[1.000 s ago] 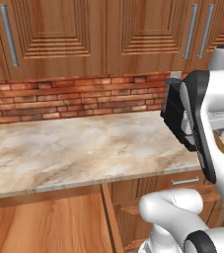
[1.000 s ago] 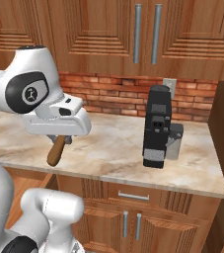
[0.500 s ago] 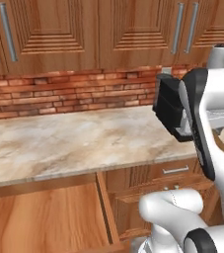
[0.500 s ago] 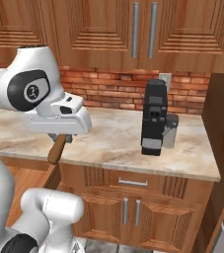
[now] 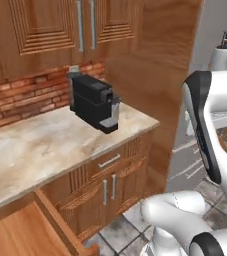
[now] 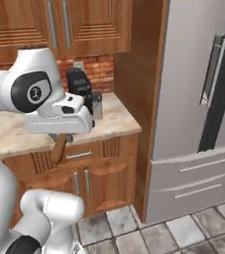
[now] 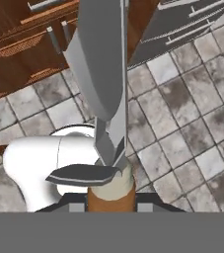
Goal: Take the pizza cutter from the drawer on the left and place it on the dining counter for cutting.
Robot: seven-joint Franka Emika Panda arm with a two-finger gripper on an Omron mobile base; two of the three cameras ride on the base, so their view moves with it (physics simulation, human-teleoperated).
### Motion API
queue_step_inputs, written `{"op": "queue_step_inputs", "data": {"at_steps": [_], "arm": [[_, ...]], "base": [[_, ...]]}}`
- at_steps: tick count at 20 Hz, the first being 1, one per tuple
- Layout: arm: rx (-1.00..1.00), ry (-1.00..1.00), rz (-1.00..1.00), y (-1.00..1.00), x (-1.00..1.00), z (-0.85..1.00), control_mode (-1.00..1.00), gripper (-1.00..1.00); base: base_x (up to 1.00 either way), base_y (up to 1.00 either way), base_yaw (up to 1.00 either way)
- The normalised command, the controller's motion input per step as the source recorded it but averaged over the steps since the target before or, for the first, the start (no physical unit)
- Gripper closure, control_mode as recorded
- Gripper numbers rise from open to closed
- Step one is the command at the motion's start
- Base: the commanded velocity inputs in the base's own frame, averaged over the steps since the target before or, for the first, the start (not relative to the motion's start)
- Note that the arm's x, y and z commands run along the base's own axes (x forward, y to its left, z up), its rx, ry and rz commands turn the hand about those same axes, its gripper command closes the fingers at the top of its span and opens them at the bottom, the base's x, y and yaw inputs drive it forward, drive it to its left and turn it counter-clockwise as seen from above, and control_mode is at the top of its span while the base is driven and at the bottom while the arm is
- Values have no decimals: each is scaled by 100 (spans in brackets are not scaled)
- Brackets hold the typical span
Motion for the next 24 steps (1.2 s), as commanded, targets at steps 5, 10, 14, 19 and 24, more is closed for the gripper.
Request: {"op": "queue_step_inputs", "data": {"at_steps": [5,10,14,19,24], "arm": [[0,0,0,0,0,0,100,100],[0,0,0,0,0,0,100,100],[0,0,0,0,0,0,100,100],[0,0,0,0,0,0,100,100],[0,0,0,0,0,0,100,100]], "base": [[-10,0,-100],[-5,0,-100],[3,0,-92],[26,0,-79],[59,0,-67]]}}
